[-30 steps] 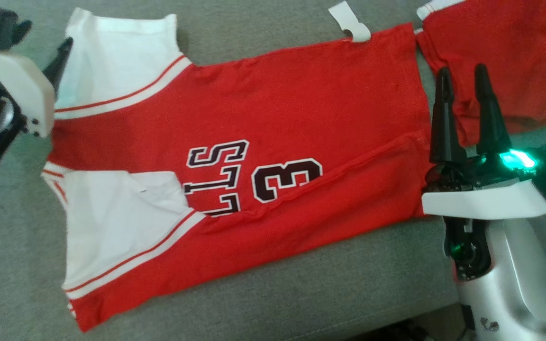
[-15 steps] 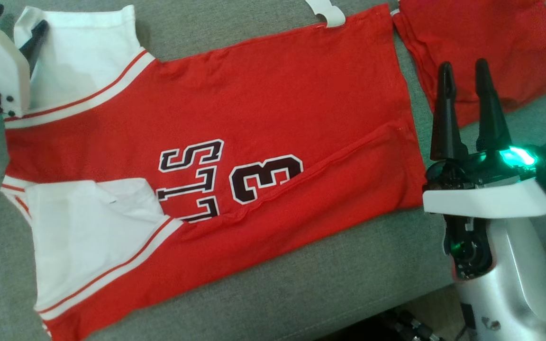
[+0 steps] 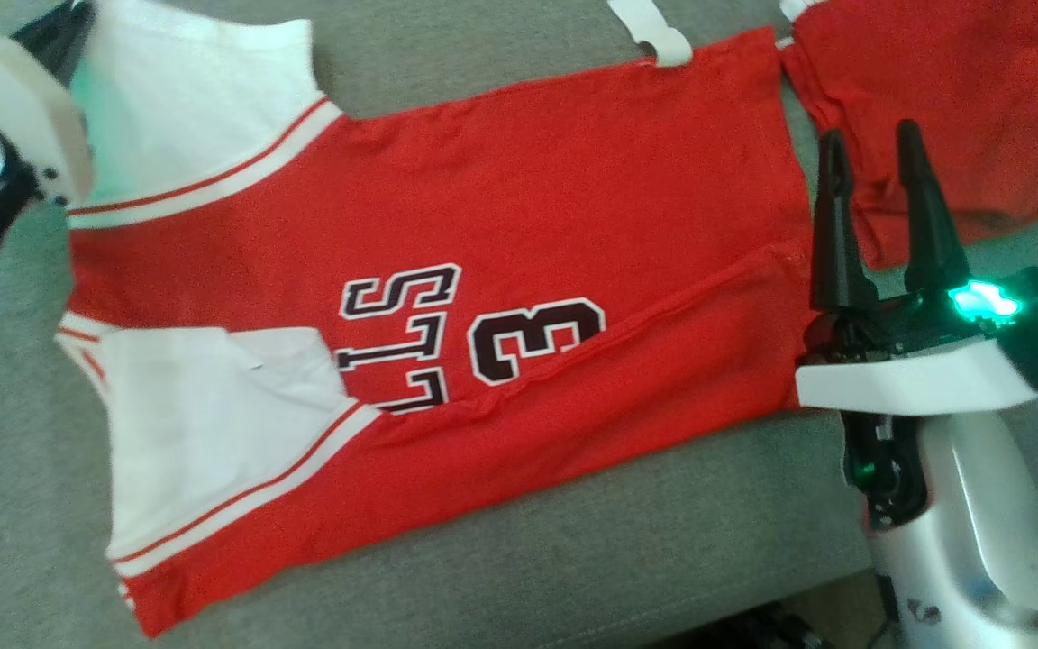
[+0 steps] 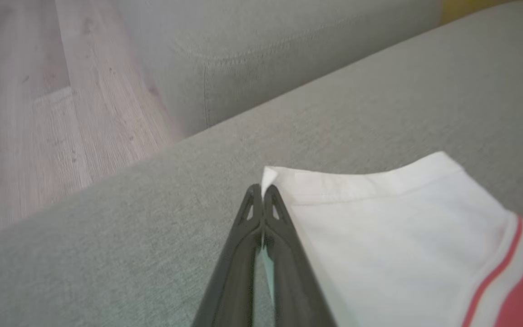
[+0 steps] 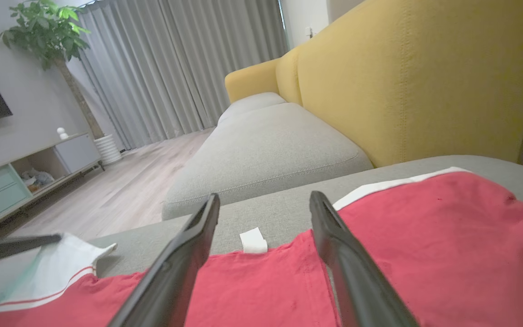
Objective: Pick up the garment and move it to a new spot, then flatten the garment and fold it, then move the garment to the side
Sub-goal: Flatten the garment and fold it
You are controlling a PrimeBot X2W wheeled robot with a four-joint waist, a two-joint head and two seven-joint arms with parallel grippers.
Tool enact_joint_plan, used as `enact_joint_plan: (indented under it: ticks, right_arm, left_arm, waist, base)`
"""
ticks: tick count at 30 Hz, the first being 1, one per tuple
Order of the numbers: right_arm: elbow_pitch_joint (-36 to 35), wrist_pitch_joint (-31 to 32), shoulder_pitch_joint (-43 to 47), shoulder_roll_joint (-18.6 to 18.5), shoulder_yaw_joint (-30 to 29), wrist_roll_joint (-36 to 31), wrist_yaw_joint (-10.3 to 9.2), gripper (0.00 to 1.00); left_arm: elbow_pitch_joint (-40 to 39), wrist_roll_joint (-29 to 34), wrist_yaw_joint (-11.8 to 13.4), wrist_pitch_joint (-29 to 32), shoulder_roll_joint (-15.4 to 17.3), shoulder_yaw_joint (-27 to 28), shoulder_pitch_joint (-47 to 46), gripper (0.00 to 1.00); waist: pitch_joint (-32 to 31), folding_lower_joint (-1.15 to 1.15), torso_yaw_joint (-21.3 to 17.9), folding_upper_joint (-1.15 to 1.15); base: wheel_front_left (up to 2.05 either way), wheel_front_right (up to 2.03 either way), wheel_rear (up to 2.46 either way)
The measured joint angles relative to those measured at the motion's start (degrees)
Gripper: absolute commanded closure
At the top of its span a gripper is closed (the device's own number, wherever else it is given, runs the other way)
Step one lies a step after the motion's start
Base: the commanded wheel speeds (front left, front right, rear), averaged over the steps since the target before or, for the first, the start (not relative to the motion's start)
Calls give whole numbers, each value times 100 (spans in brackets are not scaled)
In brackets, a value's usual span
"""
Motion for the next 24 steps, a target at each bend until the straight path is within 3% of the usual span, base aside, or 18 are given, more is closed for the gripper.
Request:
enact_joint_plan:
  ticks: [7, 12, 18, 24]
  right_arm:
    - [547, 78, -303, -4, -211, -659, 0, 0]
    - [942, 739, -744, -11, -500, -1081, 0, 0]
    - [1692, 1455, -1000, -16, -1045, -1322, 0, 0]
    - [2481, 1967, -1457, -23, -1746, -1653, 0, 0]
  left_arm:
    - [-331, 67, 29, -1135, -376, 108, 110, 100]
    - [-860, 198, 212, -1740, -483, 113, 519, 100]
    - [-1782, 279, 520, -2027, -442, 60, 989, 100]
    - [-2625, 320, 814, -2020, -155, 38, 1229, 100]
  waist:
    - [-269, 0, 440, 0]
    - [-518, 0, 911, 0]
    - [-781, -1, 1457, 0]
    - [-897, 0, 1865, 0]
  base:
    - [0, 0, 0]
    - [0, 0, 0]
    - [0, 0, 0]
    - [0, 0, 0]
